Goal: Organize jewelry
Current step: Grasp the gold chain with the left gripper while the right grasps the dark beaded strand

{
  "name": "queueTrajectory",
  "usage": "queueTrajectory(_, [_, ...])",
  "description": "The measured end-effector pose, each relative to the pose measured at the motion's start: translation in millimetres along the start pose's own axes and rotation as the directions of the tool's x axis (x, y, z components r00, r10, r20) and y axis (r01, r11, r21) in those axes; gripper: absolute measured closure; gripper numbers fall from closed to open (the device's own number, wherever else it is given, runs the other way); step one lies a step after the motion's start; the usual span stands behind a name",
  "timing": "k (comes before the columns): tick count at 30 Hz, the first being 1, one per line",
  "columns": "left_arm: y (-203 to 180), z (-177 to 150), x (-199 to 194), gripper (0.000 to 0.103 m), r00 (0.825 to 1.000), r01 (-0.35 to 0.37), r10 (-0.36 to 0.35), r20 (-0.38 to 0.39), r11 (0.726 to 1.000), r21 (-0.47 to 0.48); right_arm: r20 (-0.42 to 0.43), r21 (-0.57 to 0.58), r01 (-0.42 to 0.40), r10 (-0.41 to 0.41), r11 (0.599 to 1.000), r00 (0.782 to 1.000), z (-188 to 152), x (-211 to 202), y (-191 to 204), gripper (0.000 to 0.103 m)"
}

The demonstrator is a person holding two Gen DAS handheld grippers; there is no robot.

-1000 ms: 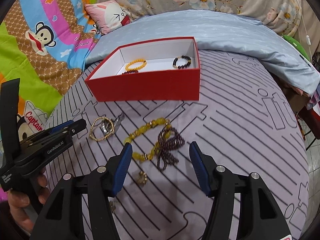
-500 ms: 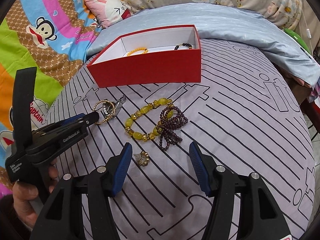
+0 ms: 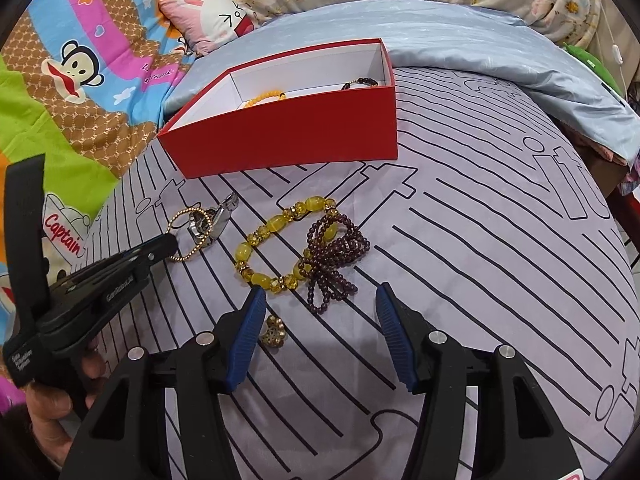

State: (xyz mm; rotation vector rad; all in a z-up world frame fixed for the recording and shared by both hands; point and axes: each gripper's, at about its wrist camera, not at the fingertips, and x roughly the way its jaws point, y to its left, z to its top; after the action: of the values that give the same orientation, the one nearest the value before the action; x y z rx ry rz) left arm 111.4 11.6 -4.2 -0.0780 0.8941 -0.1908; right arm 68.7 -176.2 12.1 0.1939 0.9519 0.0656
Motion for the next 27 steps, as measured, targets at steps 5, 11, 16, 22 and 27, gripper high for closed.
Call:
queueTrajectory(5, [2, -8, -5, 0.100, 1.000, -0.002, 0.002, 0.012, 1.000, -0.004, -0.009, 0.005, -0.007, 0.007, 1.000, 1.000, 3, 8, -1, 0.059])
queueTrajectory(11, [3, -10, -6, 0.100, 1.000, 0.000, 0.000, 0.016, 1.000, -0.004, 0.001, 0.032, -0.027, 0.027, 0.999, 1.000, 6, 7, -6, 0.060])
queueTrajectory(16, [3, -10, -6, 0.100, 1.000, 0.006, -0.006, 0.016, 1.000, -0.009, 0.014, 0.074, -0.046, 0.045, 0.996, 0.999, 10, 6, -11, 0.060])
queueTrajectory(22, [4, -10, -6, 0.099, 1.000, 0.010, -0.010, 0.016, 1.000, -0.012, -0.002, 0.104, -0.058, 0.058, 0.993, 0.998, 13, 16, -14, 0.064])
queueTrajectory(27, [3, -10, -5, 0.099, 1.000, 0.014, -0.013, 0.015, 1.000, -0.014, -0.010, 0.099, -0.060, 0.061, 0.993, 0.998, 14, 21, -14, 0.079])
